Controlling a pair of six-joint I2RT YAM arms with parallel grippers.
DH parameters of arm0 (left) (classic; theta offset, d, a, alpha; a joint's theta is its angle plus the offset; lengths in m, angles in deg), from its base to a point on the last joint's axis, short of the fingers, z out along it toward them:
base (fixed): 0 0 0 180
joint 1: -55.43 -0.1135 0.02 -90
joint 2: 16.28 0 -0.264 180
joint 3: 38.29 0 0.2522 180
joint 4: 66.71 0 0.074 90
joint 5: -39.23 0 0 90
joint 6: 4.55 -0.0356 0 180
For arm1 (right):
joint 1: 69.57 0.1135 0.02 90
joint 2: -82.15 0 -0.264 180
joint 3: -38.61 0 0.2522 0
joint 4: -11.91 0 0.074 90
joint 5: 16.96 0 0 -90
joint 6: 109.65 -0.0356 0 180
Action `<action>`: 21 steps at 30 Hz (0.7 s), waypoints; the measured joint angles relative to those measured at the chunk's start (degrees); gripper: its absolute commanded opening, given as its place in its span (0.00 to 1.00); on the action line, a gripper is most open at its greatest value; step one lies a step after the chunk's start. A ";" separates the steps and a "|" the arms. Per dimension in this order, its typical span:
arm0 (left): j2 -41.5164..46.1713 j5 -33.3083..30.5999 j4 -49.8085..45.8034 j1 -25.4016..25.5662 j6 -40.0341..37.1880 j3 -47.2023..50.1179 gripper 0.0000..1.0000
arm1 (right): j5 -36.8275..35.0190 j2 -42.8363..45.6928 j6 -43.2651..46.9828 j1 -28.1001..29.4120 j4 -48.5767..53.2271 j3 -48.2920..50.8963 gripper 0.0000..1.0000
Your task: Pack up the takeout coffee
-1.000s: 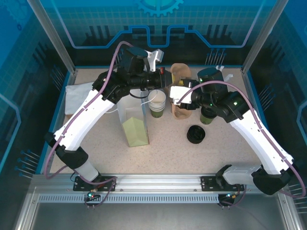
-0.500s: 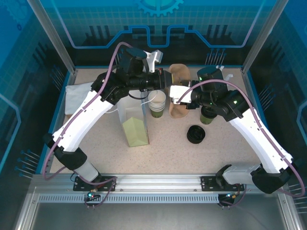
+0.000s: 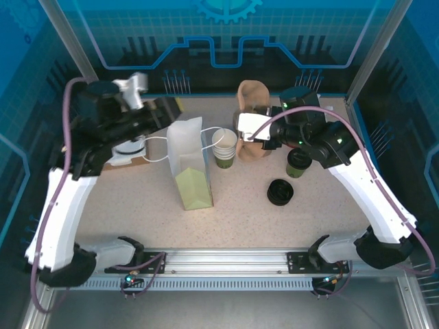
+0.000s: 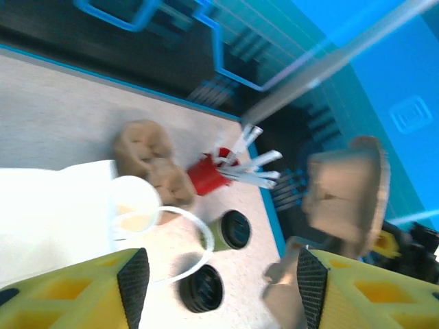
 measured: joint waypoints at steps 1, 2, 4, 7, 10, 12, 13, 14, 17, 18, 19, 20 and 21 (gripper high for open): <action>1.79 0.07 -0.96 -2.38 -0.31 1.22 0.66 | -0.48 -1.05 -0.20 1.09 0.04 -1.55 0.35; 3.34 0.52 -2.01 -4.46 -0.70 2.45 0.67 | -1.16 -2.29 -0.33 2.27 -0.04 -3.34 0.35; 6.38 1.60 -3.80 -9.44 -1.33 5.49 0.70 | -2.51 -5.29 -0.68 4.79 -0.24 -7.08 0.35; 9.07 4.24 -5.60 -15.76 -1.79 10.73 0.74 | -4.57 -9.94 -1.07 8.28 -0.42 -12.24 0.35; 10.16 7.74 -6.01 -21.09 -2.38 17.14 0.75 | -6.51 -15.28 -1.31 11.63 -0.46 -17.77 0.34; 10.19 10.23 -5.77 -23.76 -2.38 21.64 0.76 | -7.76 -19.19 -1.33 13.64 -0.37 -21.59 0.34; 10.21 11.43 -5.38 -24.48 -2.36 23.54 0.76 | -8.11 -20.68 -1.36 14.34 -0.37 -22.84 0.34; 10.29 12.85 -4.72 -24.92 -2.32 25.64 0.76 | -8.61 -22.34 -1.49 15.04 -0.33 -24.20 0.34; 10.56 17.90 -1.64 -25.18 -1.42 30.53 0.76 | -10.19 -26.53 -1.51 16.55 0.15 -27.45 0.34; 10.58 19.34 -0.70 -25.18 -1.27 31.52 0.75 | -10.71 -27.76 -1.51 16.90 0.15 -28.33 0.34; 10.58 20.52 0.15 -25.16 -1.14 32.13 0.75 | -11.04 -28.76 -1.51 17.16 0.20 -28.89 0.34; 10.58 21.68 0.98 -25.16 -1.03 32.54 0.73 | -11.39 -29.53 -1.55 17.40 0.13 -29.05 0.34; 10.58 22.69 1.81 -25.14 -0.98 32.83 0.72 | -11.72 -30.29 -1.57 17.53 0.28 -29.22 0.34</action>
